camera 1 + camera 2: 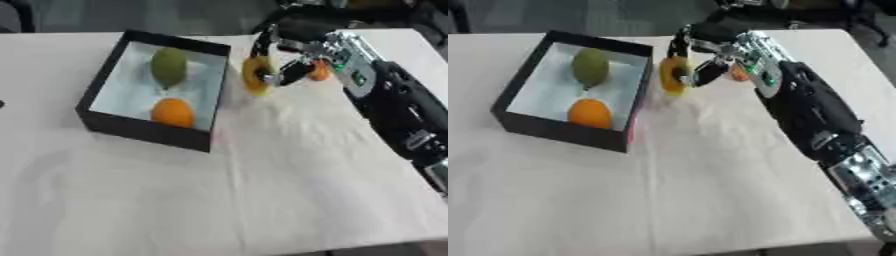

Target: Pick up objects on the table and place them in the box.

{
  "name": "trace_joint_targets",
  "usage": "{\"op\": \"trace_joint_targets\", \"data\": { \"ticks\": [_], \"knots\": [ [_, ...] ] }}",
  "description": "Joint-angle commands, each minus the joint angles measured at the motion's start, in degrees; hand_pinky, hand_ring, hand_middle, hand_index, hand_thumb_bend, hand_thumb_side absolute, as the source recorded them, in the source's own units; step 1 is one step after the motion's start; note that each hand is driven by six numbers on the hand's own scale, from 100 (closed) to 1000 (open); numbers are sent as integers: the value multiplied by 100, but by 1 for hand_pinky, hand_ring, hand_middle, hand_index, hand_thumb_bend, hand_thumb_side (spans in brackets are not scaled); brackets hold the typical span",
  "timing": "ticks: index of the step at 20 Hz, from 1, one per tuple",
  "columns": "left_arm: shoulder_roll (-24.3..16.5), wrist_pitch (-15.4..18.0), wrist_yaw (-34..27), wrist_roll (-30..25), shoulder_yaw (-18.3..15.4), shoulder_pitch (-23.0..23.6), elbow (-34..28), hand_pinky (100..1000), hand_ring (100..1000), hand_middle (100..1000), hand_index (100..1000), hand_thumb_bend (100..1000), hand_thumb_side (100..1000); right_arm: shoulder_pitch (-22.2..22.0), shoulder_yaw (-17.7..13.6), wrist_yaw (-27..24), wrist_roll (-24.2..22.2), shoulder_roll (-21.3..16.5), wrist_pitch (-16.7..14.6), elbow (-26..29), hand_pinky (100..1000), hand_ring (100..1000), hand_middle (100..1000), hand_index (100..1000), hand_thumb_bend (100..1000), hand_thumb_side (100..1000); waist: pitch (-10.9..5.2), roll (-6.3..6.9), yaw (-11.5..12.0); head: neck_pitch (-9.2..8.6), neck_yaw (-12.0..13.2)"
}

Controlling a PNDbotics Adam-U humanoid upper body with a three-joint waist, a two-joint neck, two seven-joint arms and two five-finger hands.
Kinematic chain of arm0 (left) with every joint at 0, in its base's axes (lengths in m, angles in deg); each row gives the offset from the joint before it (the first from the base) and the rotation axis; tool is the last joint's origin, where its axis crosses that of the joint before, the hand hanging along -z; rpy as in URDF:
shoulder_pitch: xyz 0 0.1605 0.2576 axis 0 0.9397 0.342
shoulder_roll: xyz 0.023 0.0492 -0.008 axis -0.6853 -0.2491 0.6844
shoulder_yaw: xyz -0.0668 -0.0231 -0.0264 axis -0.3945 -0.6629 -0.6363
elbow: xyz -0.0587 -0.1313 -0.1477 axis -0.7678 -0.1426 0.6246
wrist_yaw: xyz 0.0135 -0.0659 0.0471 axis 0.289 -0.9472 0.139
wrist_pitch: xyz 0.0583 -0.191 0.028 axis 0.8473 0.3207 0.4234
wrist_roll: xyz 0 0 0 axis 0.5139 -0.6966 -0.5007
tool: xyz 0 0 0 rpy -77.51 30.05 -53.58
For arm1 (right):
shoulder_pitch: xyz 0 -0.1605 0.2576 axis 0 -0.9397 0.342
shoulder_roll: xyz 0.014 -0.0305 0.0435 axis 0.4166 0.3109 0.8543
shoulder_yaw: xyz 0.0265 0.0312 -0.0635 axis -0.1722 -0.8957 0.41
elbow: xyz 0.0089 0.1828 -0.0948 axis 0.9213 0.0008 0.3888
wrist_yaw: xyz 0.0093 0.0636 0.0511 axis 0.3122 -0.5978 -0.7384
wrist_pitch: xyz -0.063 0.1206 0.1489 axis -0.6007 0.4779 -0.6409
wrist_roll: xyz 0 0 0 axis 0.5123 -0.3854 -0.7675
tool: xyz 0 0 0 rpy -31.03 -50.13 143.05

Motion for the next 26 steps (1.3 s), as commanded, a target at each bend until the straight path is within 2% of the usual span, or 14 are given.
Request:
{"op": "trace_joint_targets", "data": {
  "ticks": [1, 7, 13, 14, 15, 16, 17, 18, 19, 20, 22, 23, 24, 26],
  "knots": [
    [-10, 16, -3, -23, 0, -53, -102, 439, 616, 530, 634, 100, 829, 332, -71, -333, 143, -197, 117, -13, 728, 574, 135, 297, 100, 199, -133, 53, 32, -11, -56],
    [76, 50, -27, -79, 48, -104, -134, 424, 614, 529, 633, 100, 827, 866, 162, -822, -54, 201, 343, -398, 728, 577, 136, 301, 100, 201, -125, 70, 218, -11, -229],
    [134, 136, -96, -69, 38, -155, -197, 423, 611, 529, 632, 100, 826, 1048, 366, -905, -304, 680, 302, -482, 756, 605, 177, 348, 100, 202, -103, 62, 326, -11, -283],
    [137, 141, -101, -70, 40, -158, -200, 423, 611, 529, 633, 100, 826, 1055, 393, -895, -337, 754, 290, -479, 773, 635, 252, 424, 100, 201, -100, 59, 335, -11, -294],
    [140, 146, -104, -73, 43, -161, -203, 423, 611, 529, 632, 100, 827, 1057, 420, -882, -365, 813, 271, -460, 777, 645, 279, 450, 100, 201, -98, 58, 340, -11, -297],
    [143, 150, -107, -76, 45, -165, -206, 418, 611, 529, 632, 100, 826, 1061, 461, -849, -404, 854, 236, -419, 800, 703, 418, 599, 100, 198, -95, 57, 345, -11, -296],
    [145, 152, -110, -77, 44, -169, -208, 414, 611, 529, 633, 100, 827, 1054, 505, -795, -457, 884, 177, -359, 807, 721, 466, 655, 100, 198, -92, 55, 346, -11, -294],
    [145, 155, -114, -78, 43, -172, -212, 420, 611, 529, 633, 100, 827, 1040, 542, -750, -518, 908, 119, -309, 827, 762, 572, 760, 100, 411, -90, 54, 345, -11, -293],
    [144, 157, -116, -76, 41, -172, -216, 421, 611, 529, 633, 100, 827, 1028, 583, -706, -593, 928, 54, -261, 837, 777, 611, 796, 100, 518, -89, 53, 342, -11, -293],
    [142, 157, -117, -75, 41, -173, -218, 423, 611, 529, 633, 100, 827, 1014, 609, -675, -664, 945, -10, -214, 859, 812, 719, 862, 100, 683, -88, 52, 340, -11, -293],
    [142, 156, -116, -74, 40, -174, -220, 426, 611, 529, 633, 100, 828, 990, 628, -619, -766, 962, -106, -152, 875, 839, 793, 899, 100, 814, -87, 51, 336, -11, -288],
    [141, 156, -116, -74, 39, -174, -221, 426, 611, 529, 633, 100, 828, 981, 625, -613, -782, 968, -125, -140, 878, 843, 804, 904, 100, 844, -87, 52, 332, -11, -286],
    [141, 155, -116, -74, 39, -174, -221, 426, 611, 529, 633, 100, 828, 977, 623, -615, -786, 971, -134, -134, 880, 848, 824, 915, 100, 870, -87, 53, 329, -11, -285],
    [138, 153, -120, -77, 43, -172, -219, 427, 611, 529, 633, 100, 828, 966, 611, -639, -722, 961, -136, -97, 881, 850, 836, 923, 100, 846, -86, 54, 319, -11, -286]
  ]
}}
